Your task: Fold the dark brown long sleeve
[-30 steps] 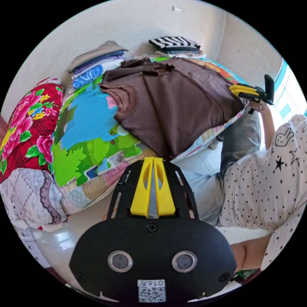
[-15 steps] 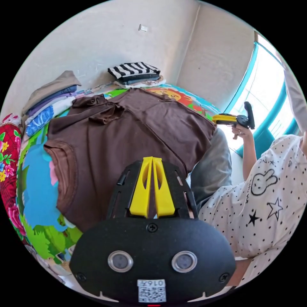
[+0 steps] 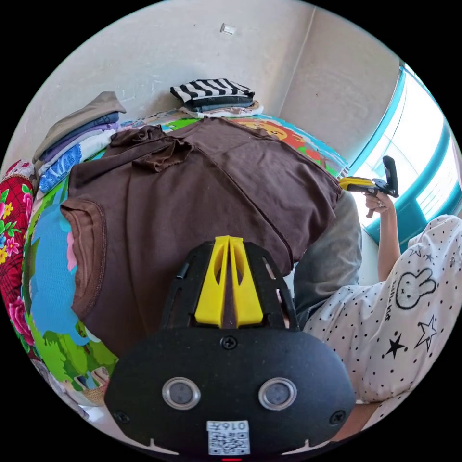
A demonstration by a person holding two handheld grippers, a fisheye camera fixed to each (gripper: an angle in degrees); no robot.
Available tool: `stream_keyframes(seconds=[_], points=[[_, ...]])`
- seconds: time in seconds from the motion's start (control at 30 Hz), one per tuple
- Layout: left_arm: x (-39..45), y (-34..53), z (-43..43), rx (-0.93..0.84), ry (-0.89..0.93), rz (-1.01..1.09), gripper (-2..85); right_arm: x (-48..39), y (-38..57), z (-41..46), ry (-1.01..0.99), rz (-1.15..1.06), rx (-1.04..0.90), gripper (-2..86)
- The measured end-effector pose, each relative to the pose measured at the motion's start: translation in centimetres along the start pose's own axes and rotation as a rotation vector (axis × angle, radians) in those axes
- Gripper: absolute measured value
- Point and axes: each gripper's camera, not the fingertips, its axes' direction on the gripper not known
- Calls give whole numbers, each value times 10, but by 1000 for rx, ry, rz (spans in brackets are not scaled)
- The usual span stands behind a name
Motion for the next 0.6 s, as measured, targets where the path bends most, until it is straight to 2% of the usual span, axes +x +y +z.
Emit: stream_keyframes(seconds=[0.07, 0.2, 0.3, 0.37, 0.43, 0.6], points=[[-1, -2, 3, 1, 3, -2, -10, -2, -12, 3, 73, -9, -21, 42], [-5, -5, 8, 14, 22, -20, -10, -4, -31, -2, 85, -58, -39, 19], [-8, -6, 12, 30, 34, -34, -10, -5, -48, -14, 154, -57, -16, 10], [-10, -7, 15, 39, 41, -40, -10, -7, -62, -29, 269, -44, 15, 7], [-12, -8, 17, 45, 46, -41, -10, -9, -75, -37, 276, -64, 22, 5], [-17, -14, 24, 52, 68, -55, -10, -2, -114, -19, 271, -63, -136, 5]])
